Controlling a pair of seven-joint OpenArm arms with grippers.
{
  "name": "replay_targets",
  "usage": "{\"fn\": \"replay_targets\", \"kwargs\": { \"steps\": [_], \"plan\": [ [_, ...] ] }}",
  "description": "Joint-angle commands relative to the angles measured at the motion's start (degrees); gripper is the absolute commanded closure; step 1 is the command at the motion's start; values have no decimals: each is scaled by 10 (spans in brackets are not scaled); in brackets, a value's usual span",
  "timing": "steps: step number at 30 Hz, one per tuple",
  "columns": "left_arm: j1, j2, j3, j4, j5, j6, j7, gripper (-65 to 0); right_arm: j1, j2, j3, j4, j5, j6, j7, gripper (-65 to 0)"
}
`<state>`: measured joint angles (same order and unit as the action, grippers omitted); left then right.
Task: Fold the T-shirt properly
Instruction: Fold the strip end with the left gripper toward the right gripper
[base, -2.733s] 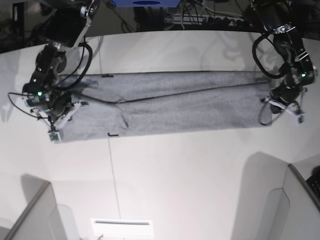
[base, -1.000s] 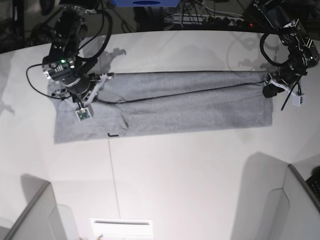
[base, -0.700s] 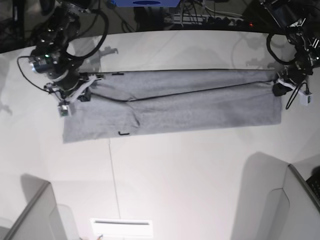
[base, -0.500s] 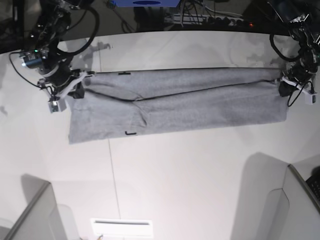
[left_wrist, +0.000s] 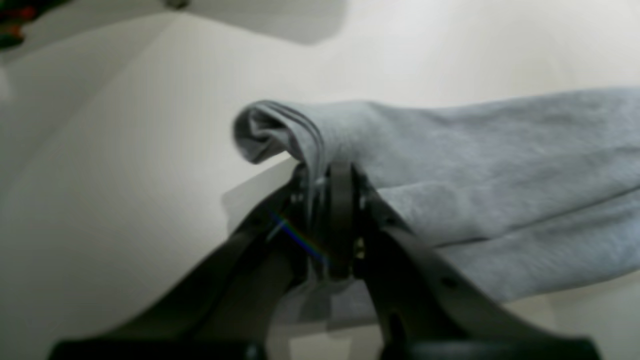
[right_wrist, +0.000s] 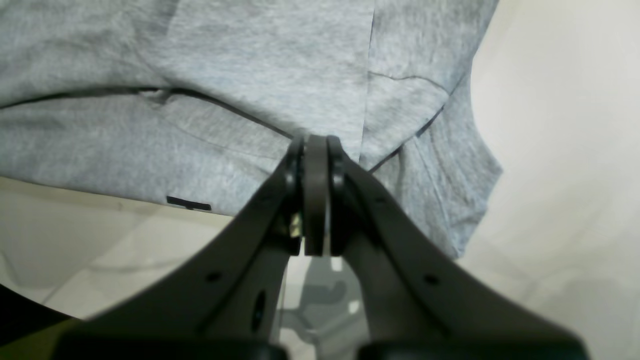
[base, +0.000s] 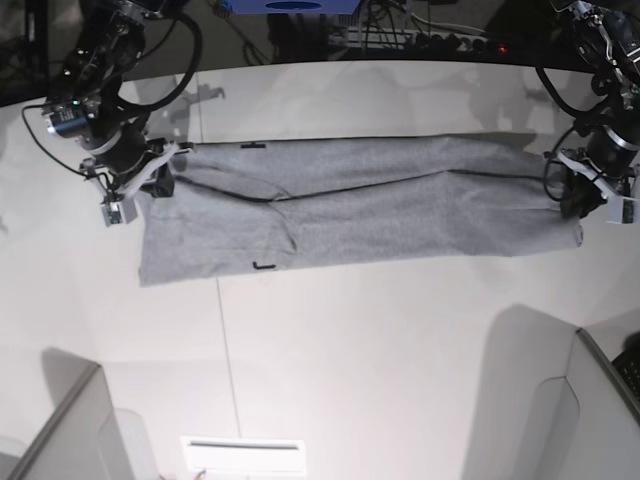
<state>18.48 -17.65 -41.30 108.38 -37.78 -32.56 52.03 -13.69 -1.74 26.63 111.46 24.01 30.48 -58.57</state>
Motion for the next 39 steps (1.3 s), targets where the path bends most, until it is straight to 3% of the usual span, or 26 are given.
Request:
{"fn": "replay_targets", "kwargs": {
  "steps": [1,9,14,28,36,39],
  "plan": [
    [2,-9,9,14,-9,0,-12,0,5,3,0,9,10,-1,11,0],
    [-3,-9,114,26,-9,2,-12,0,4,3,3,8,10,-1,11,0],
    [-9,-9,180,32,-9,57,-15,0,4,3,3,8,10,-1,11,0],
    [-49,-8,365,39,-9,134,-15,0,5,3,4,-12,10,-2,11,0],
    [-72,-5,428,37,-9,164,-16,0,4,3,4,-13,10,-2,11,0],
    [-89,12,447,36,-9,187,-14,0,4,3,4,-13,10,-2,11,0]
  ]
}}
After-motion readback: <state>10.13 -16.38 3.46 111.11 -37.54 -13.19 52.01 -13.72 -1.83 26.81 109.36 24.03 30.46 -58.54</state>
